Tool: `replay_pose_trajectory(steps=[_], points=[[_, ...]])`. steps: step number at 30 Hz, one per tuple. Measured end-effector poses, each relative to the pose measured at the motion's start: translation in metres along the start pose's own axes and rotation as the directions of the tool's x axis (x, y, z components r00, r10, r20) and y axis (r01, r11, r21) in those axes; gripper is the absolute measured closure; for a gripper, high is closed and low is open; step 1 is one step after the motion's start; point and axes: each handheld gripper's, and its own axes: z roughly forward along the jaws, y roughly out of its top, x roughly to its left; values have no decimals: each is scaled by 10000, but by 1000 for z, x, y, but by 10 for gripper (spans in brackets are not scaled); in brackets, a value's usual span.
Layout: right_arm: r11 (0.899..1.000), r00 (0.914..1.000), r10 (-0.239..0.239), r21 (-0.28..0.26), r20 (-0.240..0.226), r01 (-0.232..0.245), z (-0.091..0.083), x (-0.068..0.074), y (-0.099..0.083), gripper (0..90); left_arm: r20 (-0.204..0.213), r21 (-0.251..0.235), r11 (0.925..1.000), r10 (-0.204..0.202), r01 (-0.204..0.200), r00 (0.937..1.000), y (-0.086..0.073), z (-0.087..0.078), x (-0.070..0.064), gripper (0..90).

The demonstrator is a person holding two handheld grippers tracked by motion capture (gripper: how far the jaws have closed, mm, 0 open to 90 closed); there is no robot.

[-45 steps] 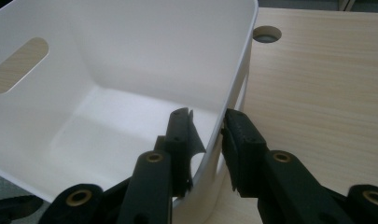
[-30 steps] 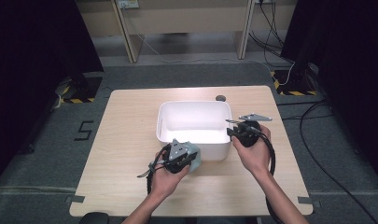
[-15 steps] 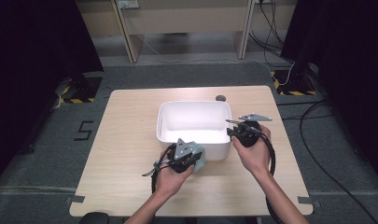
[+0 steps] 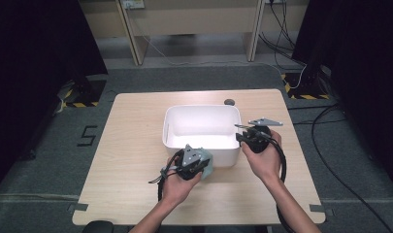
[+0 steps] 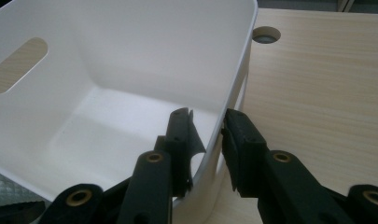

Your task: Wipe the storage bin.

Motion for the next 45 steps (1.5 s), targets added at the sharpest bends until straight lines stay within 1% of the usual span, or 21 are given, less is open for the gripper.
replay_pose_trajectory(steps=[5,11,18,19,20,22,25,29,32,33,45], points=[[10000,10000,-11,-10,2,11,0,0,0,726,-19,116,9999,-2,2,10000,-3,3,0,810],[10000,10000,-11,-15,2,11,0,0,0,726,-83,225,9997,100,-98,9999,-7,6,-1,810],[10000,10000,-49,-31,2,49,0,0,0,726,-139,319,9995,-18,22,9999,-11,10,-2,810],[10000,10000,-49,-31,2,49,0,0,0,726,-139,319,9995,-18,22,9999,-11,10,-2,810],[10000,10000,-45,-36,10,45,0,0,0,726,-168,406,9992,63,-56,9998,-12,11,-2,810],[10000,10000,-36,-32,16,36,0,0,0,726,-173,478,9988,61,-53,9998,-14,12,-2,810],[10000,10000,-39,-34,18,39,0,0,-1,726,-177,455,9990,-5,13,9998,-15,13,-2,810],[10000,10000,-37,-33,22,37,0,0,0,726,-206,560,9984,53,-41,9998,-17,15,-2,810],[10000,10000,-31,-39,17,31,0,0,-1,725,-218,611,9981,15,-1,9998,-18,16,-2,810],[10000,10000,-41,-39,25,41,0,0,-1,725,-239,664,9978,69,-53,9997,-19,17,-2,810],[10000,10000,-59,-36,38,59,0,1,-1,723,-284,690,9976,63,-44,9996,-22,20,-3,810]])
